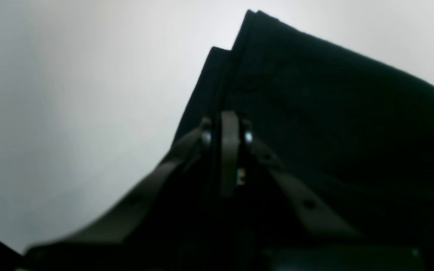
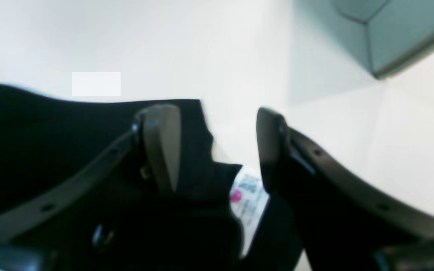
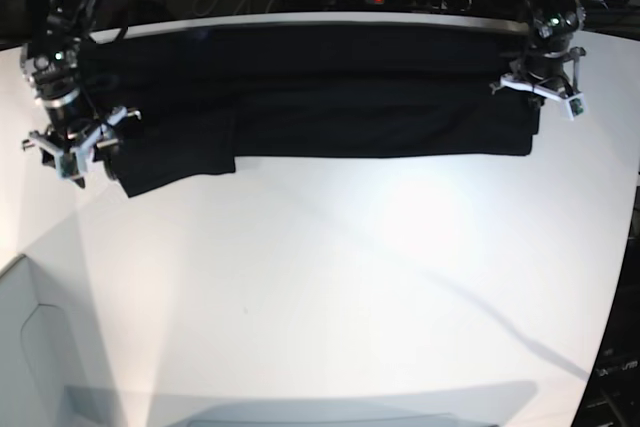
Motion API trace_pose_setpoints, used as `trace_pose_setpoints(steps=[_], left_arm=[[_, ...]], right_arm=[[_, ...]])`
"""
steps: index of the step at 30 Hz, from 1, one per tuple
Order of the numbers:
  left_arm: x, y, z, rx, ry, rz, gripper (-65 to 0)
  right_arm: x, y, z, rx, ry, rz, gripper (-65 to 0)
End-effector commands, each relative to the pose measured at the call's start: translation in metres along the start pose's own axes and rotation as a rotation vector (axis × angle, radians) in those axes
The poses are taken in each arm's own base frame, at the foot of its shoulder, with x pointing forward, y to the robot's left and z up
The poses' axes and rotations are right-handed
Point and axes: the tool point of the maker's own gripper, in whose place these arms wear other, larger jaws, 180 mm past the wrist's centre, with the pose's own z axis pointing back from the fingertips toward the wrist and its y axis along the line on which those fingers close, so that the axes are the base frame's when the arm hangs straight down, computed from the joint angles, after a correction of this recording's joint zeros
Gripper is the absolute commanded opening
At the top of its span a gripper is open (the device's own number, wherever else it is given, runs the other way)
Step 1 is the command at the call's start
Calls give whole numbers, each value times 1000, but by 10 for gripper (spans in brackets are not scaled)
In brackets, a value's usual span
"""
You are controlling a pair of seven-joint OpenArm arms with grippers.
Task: Fold the T-shirt properly
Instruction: 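Lay the hem edge down over the folded shirt with both grippers, then hold the strip ends and pull them back toward the robot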
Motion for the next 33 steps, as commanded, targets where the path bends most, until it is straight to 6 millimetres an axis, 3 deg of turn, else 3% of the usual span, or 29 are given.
trace_pose_setpoints(steps=[1, 4, 7, 14, 17, 24, 26, 30, 33], left_arm=[[12, 2, 2, 2, -41, -7, -650], [12, 2, 2, 2, -41, -7, -650], [12, 2, 2, 2, -41, -7, -650], [12, 2, 2, 2, -41, -8, -650], [12, 2, 2, 2, -41, -7, -650], [11, 2, 2, 3, -40, -8, -650], [11, 2, 2, 3, -40, -8, -650], [12, 2, 2, 2, -41, -7, -650], [12, 2, 2, 2, -41, -7, -650]], right_arm=[[13, -8, -7, -1, -14, 9, -321], [6, -26, -31, -10, 96, -17, -320], [-5, -26, -49, 24, 181, -25, -320], [-8, 2, -63, 113, 218, 31, -320], [-21, 16, -68, 154, 252, 27, -321], [-35, 21, -77, 181, 295, -4, -329], [-36, 22, -76, 180, 295, -2, -377], [-16, 14, -72, 152, 245, 23, -648], [7, 10, -58, 119, 186, 78, -643]])
